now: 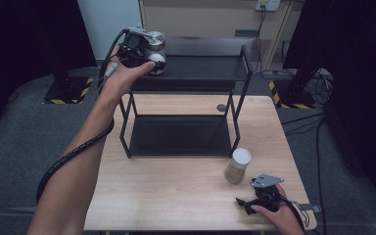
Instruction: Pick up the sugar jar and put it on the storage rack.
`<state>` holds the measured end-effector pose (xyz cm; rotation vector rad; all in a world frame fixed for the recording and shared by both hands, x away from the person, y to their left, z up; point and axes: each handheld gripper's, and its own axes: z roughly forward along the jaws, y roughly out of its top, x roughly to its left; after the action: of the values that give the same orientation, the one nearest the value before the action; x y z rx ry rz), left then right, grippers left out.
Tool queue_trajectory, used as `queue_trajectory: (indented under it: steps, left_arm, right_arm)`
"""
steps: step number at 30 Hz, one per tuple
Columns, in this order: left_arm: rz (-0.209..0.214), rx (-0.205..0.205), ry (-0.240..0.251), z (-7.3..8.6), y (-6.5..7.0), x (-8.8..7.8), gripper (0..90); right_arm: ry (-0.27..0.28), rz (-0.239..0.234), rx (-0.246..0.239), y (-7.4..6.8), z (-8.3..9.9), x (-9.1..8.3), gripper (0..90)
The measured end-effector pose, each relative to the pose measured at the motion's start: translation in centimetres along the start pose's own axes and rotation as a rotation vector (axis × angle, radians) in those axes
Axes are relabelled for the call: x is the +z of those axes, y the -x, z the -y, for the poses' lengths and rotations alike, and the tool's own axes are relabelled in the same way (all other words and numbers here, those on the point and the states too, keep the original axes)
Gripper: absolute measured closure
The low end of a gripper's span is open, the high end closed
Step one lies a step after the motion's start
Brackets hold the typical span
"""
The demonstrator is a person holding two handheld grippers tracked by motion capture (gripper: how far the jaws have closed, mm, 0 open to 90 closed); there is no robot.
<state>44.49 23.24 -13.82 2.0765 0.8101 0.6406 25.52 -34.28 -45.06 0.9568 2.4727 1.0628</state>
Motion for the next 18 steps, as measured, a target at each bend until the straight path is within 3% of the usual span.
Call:
queue_trajectory:
  steps: [4, 14, 18]
  left_arm:
    - [0.002, -0.009, -0.013, -0.1, -0.3, 0.3, 30.1]
    - [0.055, -0.124, -0.011, 0.3, -1.8, 0.9, 30.0]
    - [0.054, -0.125, -0.008, 0.4, -1.8, 0.9, 30.0]
  right_arm:
    - [0.0, 0.0, 0.0, 0.0, 0.0, 0.0, 1.0]
    - [0.0, 0.0, 0.0, 0.0, 0.0, 0.0, 1.0]
    - [0.0, 0.0, 0.0, 0.0, 0.0, 0.0, 1.0]
